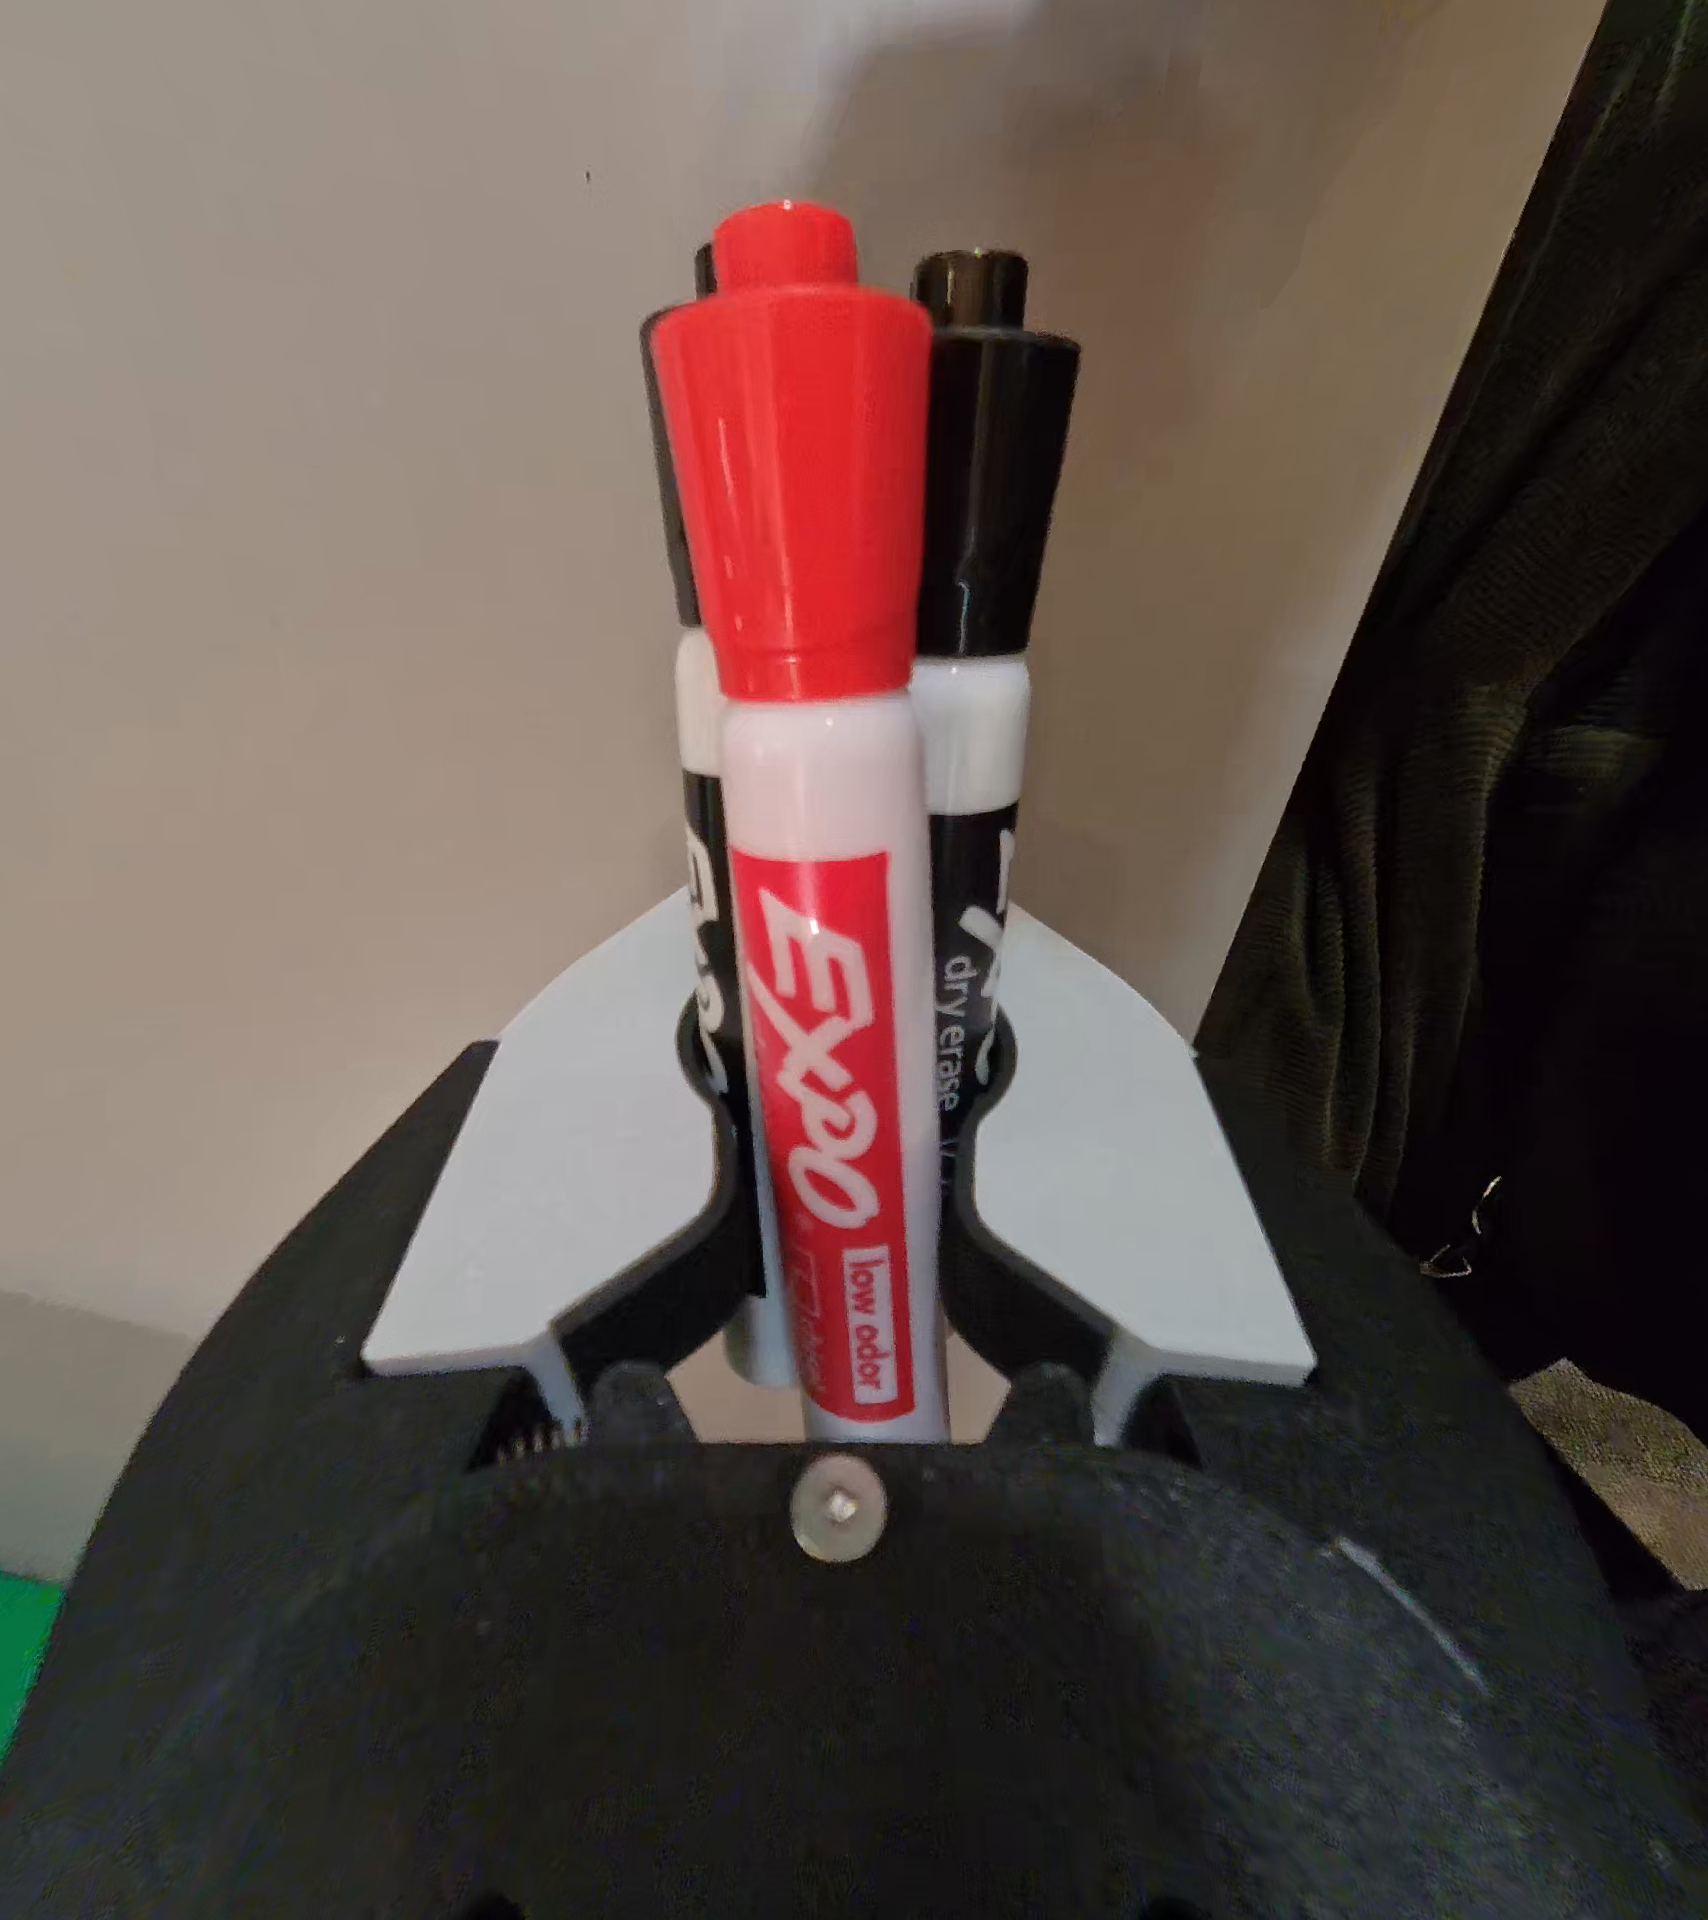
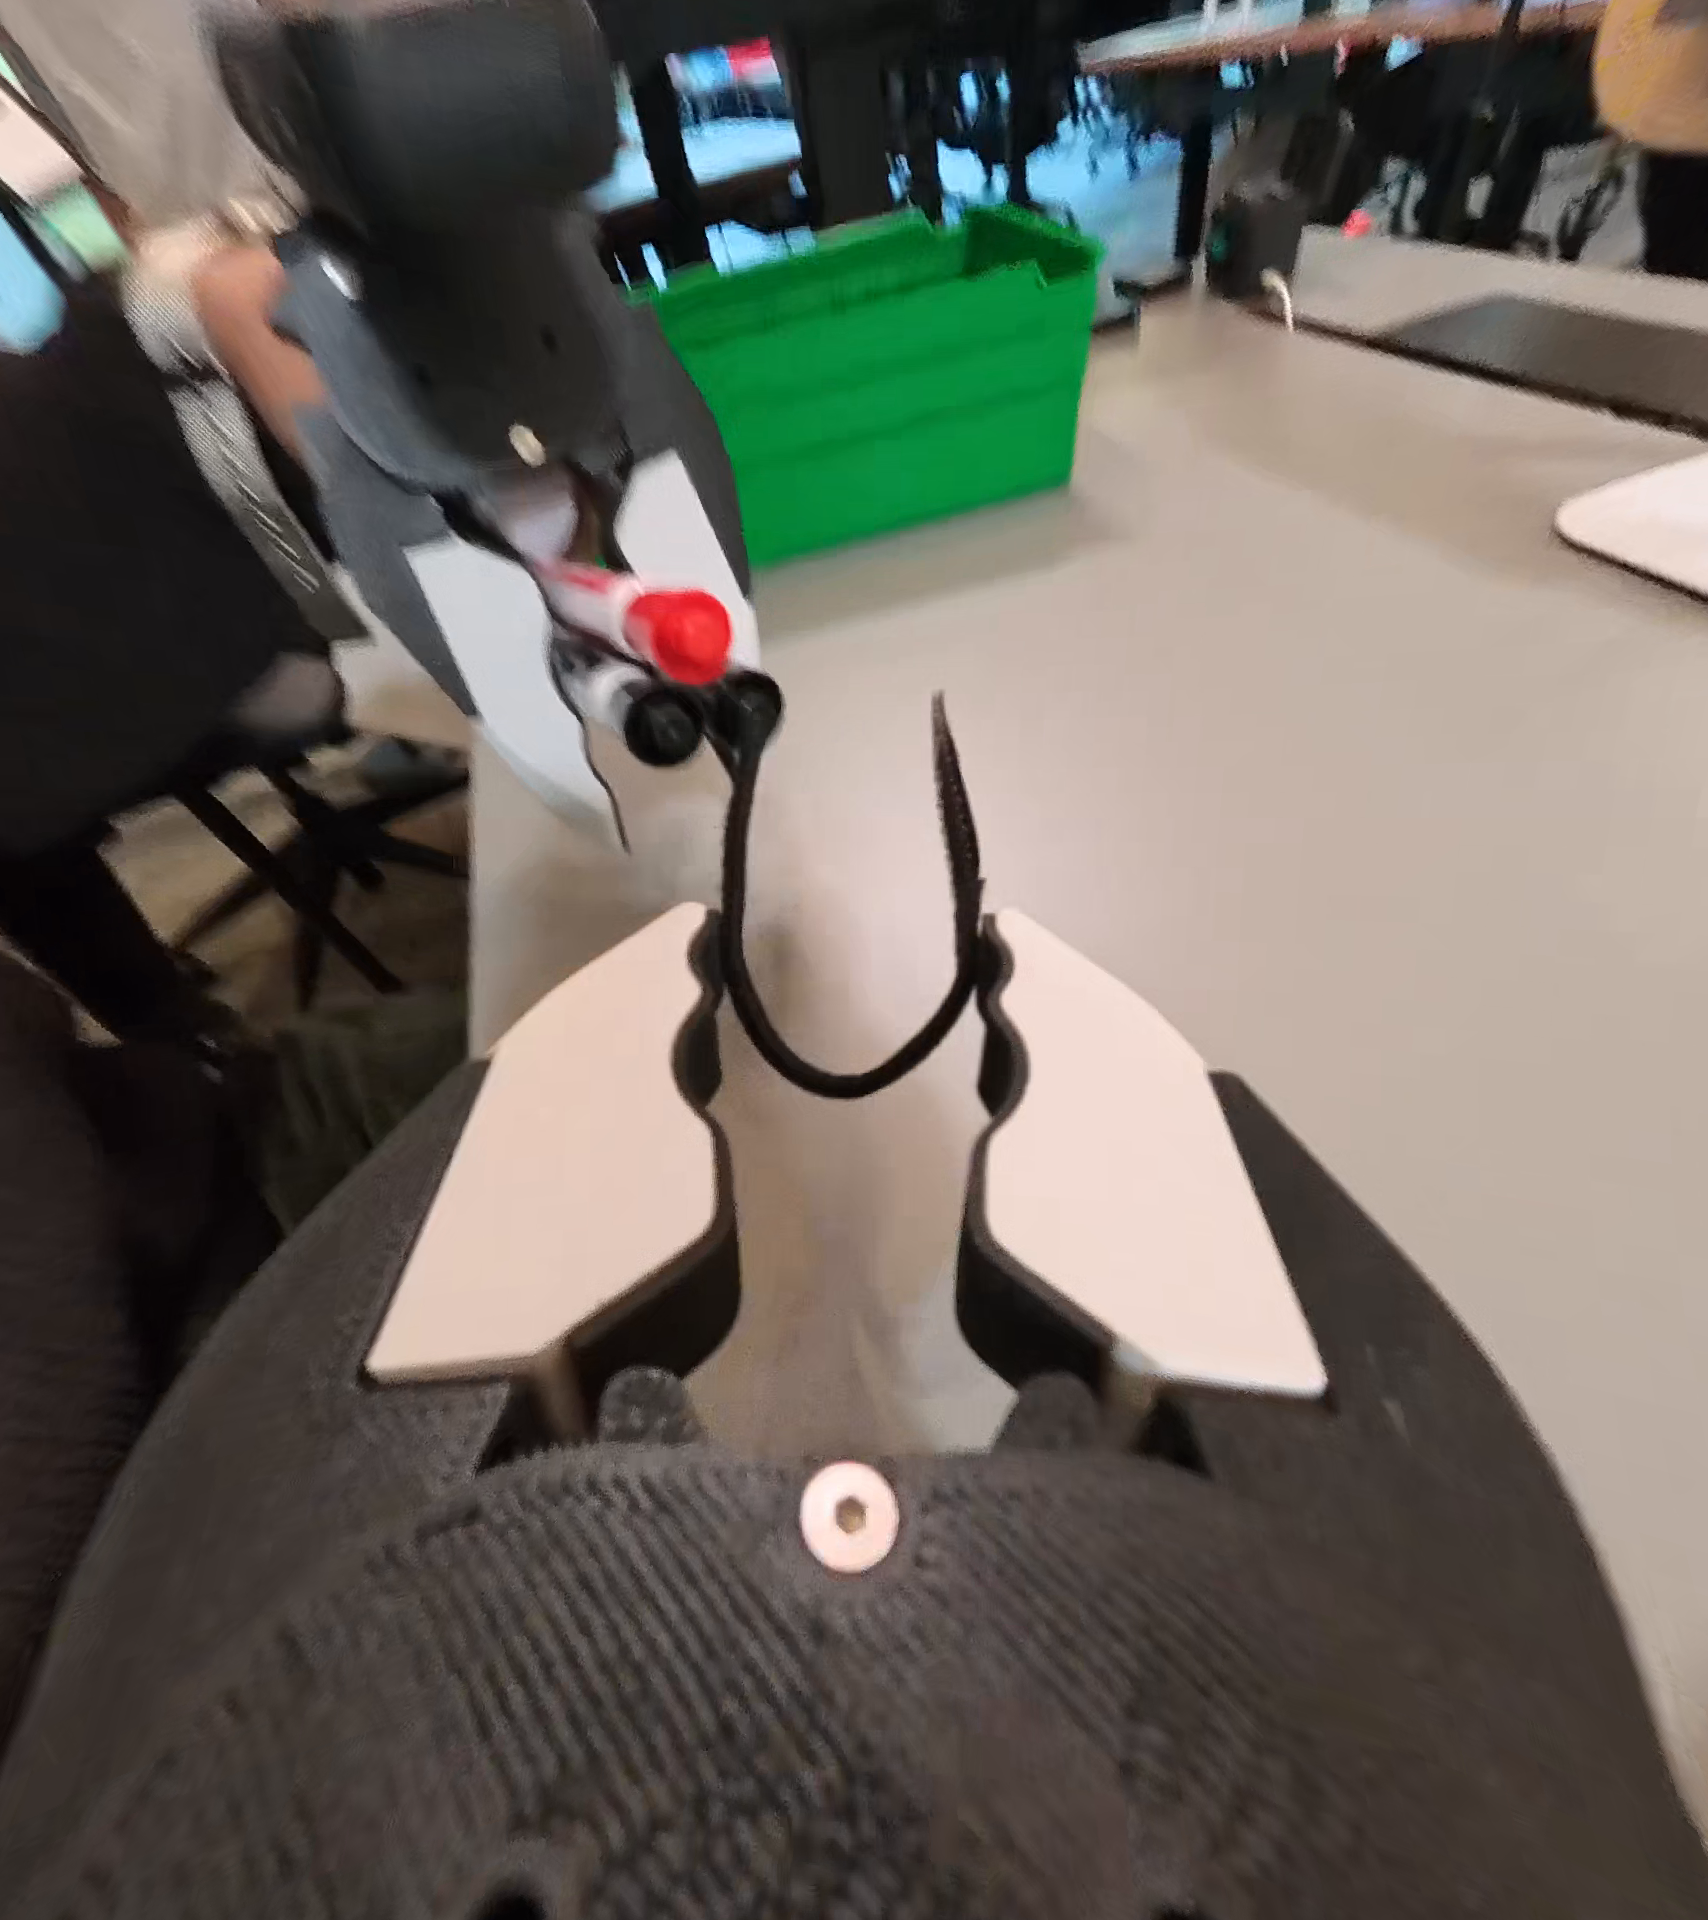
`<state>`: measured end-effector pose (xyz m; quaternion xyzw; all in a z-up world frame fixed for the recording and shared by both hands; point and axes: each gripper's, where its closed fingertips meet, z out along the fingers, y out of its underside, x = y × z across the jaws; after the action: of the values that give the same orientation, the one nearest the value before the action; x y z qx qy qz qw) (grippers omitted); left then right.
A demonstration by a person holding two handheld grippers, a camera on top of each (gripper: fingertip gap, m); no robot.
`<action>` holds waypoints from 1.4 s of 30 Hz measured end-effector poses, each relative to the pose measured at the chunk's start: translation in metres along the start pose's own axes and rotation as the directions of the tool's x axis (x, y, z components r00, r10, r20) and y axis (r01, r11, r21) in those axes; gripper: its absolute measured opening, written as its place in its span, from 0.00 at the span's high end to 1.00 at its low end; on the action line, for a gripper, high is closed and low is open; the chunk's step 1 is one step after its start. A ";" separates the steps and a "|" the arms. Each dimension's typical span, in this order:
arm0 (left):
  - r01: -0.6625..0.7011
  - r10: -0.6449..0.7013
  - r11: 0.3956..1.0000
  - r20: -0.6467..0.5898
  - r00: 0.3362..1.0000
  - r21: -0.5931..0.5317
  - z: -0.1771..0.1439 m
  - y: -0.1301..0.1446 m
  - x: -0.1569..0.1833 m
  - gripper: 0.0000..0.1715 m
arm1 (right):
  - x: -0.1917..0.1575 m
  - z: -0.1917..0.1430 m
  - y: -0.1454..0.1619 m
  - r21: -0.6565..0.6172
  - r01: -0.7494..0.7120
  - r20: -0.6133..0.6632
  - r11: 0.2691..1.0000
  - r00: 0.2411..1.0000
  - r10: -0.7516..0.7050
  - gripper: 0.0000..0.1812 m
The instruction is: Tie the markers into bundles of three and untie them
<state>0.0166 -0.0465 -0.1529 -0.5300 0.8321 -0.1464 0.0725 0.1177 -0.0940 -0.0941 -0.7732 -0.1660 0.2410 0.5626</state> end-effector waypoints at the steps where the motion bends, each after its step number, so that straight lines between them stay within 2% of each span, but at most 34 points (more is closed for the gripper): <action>1: 0.000 0.000 1.000 -0.010 1.000 0.015 -0.001 -0.002 0.001 0.75 | -0.005 0.000 -0.006 0.034 -0.021 0.029 0.999 0.999 0.020 0.73; 7: 0.003 0.003 0.995 -0.062 0.998 0.095 -0.007 -0.013 0.009 0.75 | -0.032 0.010 -0.027 0.167 -0.143 0.146 0.975 0.982 0.119 0.69; 12: 0.000 0.010 0.993 -0.075 0.997 0.121 -0.011 -0.018 0.012 0.75 | -0.040 0.021 -0.037 0.246 -0.224 0.175 0.943 0.967 0.184 0.68; 25: -0.029 0.043 0.990 -0.102 0.994 0.140 -0.011 -0.029 0.024 0.75 | -0.060 0.044 -0.038 0.276 -0.335 0.249 0.901 0.930 0.270 0.67; 32: -0.036 0.049 0.991 -0.104 0.993 0.129 -0.008 -0.029 0.026 0.75 | -0.058 0.047 -0.041 0.325 -0.415 0.264 0.850 0.902 0.340 0.69; 42: -0.040 0.053 0.992 -0.109 0.993 0.122 -0.007 -0.030 0.029 0.75 | -0.055 0.047 -0.041 0.350 -0.460 0.280 0.816 0.883 0.377 0.72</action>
<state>0.0284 -0.0834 -0.1353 -0.4962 0.8367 -0.2237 0.0607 0.0461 -0.0727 -0.0566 -0.6287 0.0074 0.4639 0.6241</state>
